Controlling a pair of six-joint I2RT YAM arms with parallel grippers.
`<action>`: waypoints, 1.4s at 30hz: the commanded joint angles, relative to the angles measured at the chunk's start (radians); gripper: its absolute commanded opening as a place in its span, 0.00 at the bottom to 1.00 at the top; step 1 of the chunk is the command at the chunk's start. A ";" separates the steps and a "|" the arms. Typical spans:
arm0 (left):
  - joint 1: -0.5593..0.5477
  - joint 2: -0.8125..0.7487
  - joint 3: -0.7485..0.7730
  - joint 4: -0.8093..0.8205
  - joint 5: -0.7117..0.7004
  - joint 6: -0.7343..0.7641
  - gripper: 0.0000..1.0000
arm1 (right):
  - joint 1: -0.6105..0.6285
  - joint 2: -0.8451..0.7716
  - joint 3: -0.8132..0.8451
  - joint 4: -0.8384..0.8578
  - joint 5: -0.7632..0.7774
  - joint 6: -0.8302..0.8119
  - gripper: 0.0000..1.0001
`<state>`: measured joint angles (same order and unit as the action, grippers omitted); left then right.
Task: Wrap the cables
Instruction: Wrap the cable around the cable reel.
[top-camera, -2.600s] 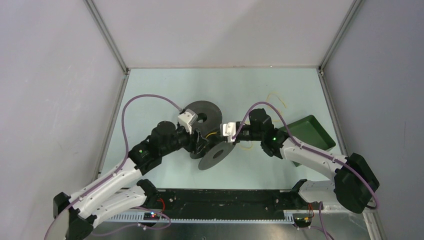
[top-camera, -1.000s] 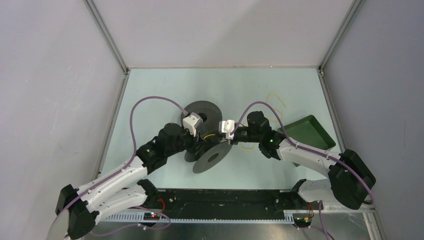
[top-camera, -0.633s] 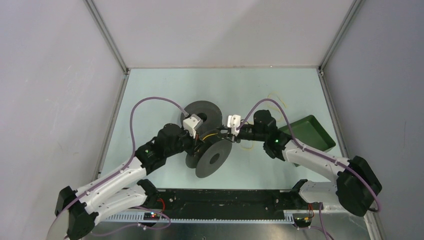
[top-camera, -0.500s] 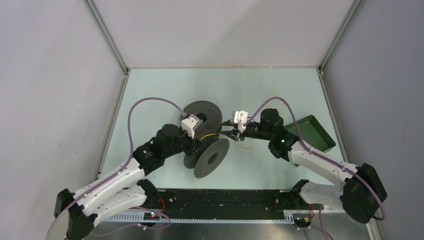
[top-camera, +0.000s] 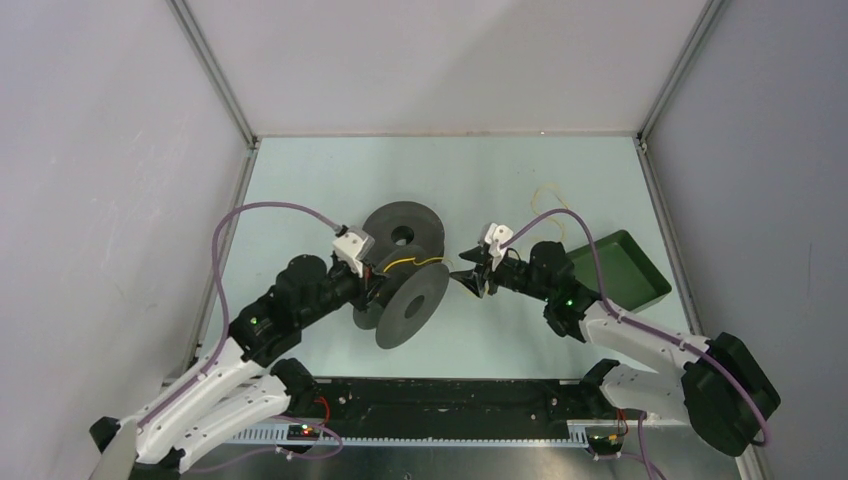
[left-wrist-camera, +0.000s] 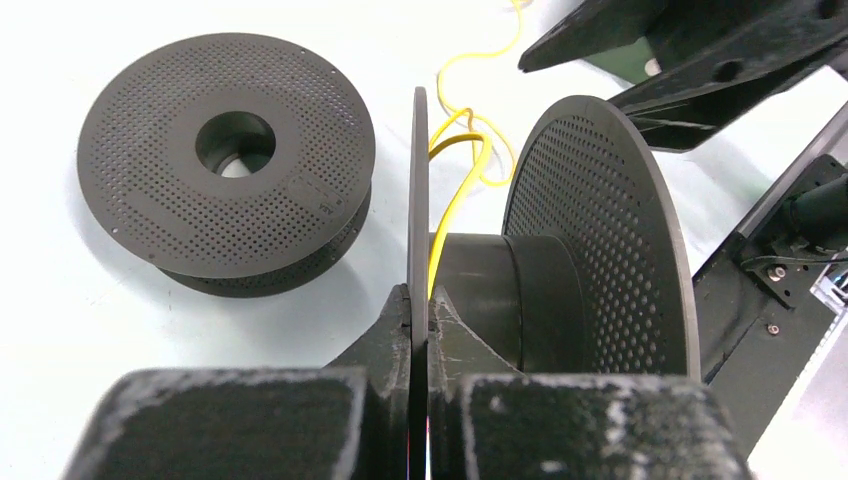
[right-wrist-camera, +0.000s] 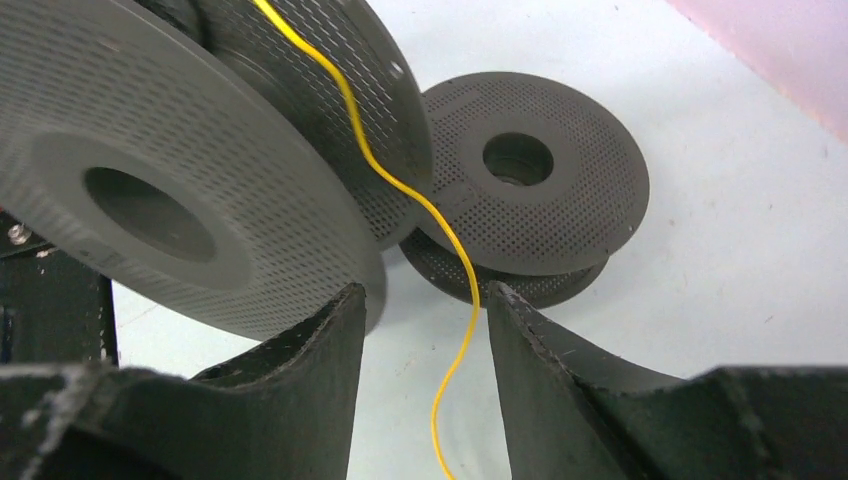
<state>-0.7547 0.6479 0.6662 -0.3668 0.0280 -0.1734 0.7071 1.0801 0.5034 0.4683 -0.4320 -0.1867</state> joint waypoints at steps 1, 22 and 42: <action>0.006 -0.069 0.055 0.033 -0.017 0.010 0.00 | -0.004 0.035 -0.049 0.150 0.073 0.098 0.52; 0.005 -0.187 0.076 0.006 -0.054 -0.033 0.00 | 0.000 0.529 -0.181 0.751 -0.004 0.107 0.55; 0.201 -0.139 0.244 0.048 0.027 -0.264 0.00 | 0.062 0.637 -0.187 0.870 -0.031 0.095 0.00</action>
<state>-0.6296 0.5076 0.8444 -0.4492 0.0372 -0.3183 0.7414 1.7351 0.3233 1.2778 -0.4736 -0.0822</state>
